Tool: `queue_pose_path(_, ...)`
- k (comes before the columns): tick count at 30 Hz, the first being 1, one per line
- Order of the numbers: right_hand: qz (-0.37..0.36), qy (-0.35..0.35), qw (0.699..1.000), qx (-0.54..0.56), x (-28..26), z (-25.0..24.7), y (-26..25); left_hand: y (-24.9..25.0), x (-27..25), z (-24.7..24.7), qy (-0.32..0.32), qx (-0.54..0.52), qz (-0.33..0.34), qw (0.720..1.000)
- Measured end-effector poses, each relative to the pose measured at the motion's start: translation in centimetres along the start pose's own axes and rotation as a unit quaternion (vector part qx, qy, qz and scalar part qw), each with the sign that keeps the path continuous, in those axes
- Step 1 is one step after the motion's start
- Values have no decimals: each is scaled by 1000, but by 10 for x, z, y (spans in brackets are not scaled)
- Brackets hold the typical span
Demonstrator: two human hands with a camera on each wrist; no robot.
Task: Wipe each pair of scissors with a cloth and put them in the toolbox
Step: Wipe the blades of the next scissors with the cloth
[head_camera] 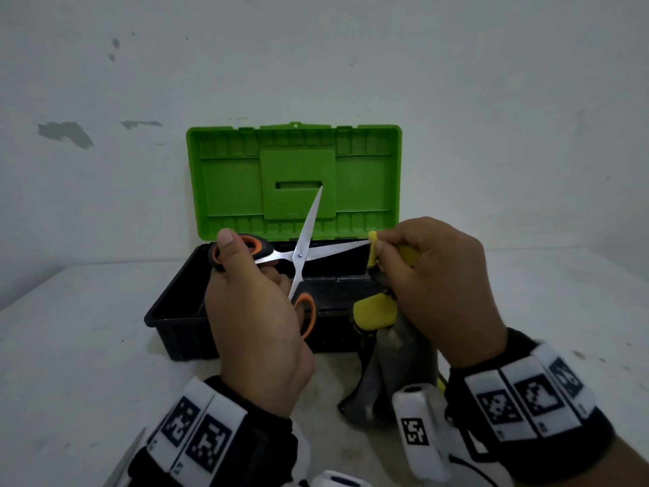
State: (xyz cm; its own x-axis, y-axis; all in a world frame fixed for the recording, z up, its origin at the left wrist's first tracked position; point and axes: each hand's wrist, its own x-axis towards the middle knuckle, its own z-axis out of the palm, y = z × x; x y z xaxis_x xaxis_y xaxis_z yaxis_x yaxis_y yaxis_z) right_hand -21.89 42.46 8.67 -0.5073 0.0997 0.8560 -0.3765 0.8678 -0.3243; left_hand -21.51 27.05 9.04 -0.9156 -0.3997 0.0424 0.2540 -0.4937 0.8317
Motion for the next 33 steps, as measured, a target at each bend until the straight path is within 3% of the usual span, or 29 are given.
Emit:
queue_pose_path(3,95,-28,994,37,11,-12,11,9,5,-1,-29,24,24,999)
queue_pose_path(5,123,-22,989,79,19,-25,15,16,11,-3,-48,74,16,996)
queue_pose_path(9,41,-48,992,112,25,-44,3,20,19,-7,-103,133,-19,986)
queue_pose_path(12,-70,-87,989,98,18,-38,-12,17,18,-8,-123,154,-10,980)
queue_pose_path(17,-159,-134,972,108,3,-12,-27,14,9,-6,-148,174,14,974)
queue_pose_path(24,-126,-71,987,69,6,-13,-19,15,12,-7,-187,170,33,967)
queue_pose_path(29,-145,-106,978,105,2,-13,-33,18,11,-7,-167,160,37,972)
queue_pose_path(33,-117,-54,989,74,5,-12,-23,21,11,-7,-160,156,20,975)
